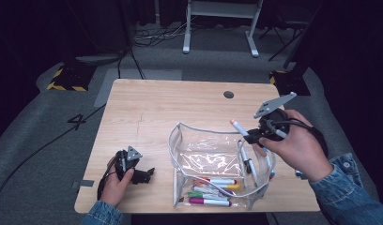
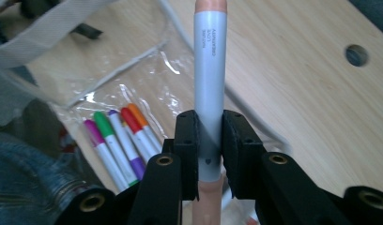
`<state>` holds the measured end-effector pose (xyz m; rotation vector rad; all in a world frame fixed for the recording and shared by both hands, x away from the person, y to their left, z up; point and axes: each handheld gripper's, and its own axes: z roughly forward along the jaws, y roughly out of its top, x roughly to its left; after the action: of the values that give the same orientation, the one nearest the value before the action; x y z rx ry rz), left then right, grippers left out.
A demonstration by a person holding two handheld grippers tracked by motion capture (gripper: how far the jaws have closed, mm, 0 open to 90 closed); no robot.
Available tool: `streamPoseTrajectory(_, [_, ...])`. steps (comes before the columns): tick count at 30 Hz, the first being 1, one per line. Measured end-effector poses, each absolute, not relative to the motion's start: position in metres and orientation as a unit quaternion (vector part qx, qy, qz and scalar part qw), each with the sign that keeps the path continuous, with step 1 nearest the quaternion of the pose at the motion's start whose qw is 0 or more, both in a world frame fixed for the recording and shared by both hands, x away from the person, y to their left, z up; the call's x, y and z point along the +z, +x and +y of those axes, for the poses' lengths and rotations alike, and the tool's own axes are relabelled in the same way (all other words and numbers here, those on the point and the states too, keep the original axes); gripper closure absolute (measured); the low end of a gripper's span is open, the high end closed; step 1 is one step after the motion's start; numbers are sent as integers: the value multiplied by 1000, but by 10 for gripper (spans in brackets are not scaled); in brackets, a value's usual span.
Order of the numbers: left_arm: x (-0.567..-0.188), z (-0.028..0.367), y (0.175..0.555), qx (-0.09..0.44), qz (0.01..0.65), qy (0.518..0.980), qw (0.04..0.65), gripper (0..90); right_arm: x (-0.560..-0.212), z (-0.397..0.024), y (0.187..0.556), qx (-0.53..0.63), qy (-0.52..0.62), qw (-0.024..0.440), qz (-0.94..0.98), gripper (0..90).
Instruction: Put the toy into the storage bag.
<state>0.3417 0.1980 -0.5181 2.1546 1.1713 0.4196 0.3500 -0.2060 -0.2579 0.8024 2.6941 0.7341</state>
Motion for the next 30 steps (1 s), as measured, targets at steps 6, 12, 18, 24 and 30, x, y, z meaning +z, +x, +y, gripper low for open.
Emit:
streamPoseTrajectory(6, [-518,198,342,160,446,820,321,0,-267,-178,344,239,234,91,938,770])
streamPoseTrajectory(12, [-518,198,342,160,446,820,321,0,-293,-155,343,203,200,57,957,770])
streamPoseTrajectory(18, [-518,198,342,160,446,820,321,0,-326,-134,343,153,162,26,974,770])
streamPoseTrajectory(24, [-518,198,342,160,446,820,321,0,-353,-115,342,107,137,4,985,770])
streamPoseTrajectory(30, [-518,198,342,160,446,820,321,0,-372,-102,340,72,116,-19,990,770])
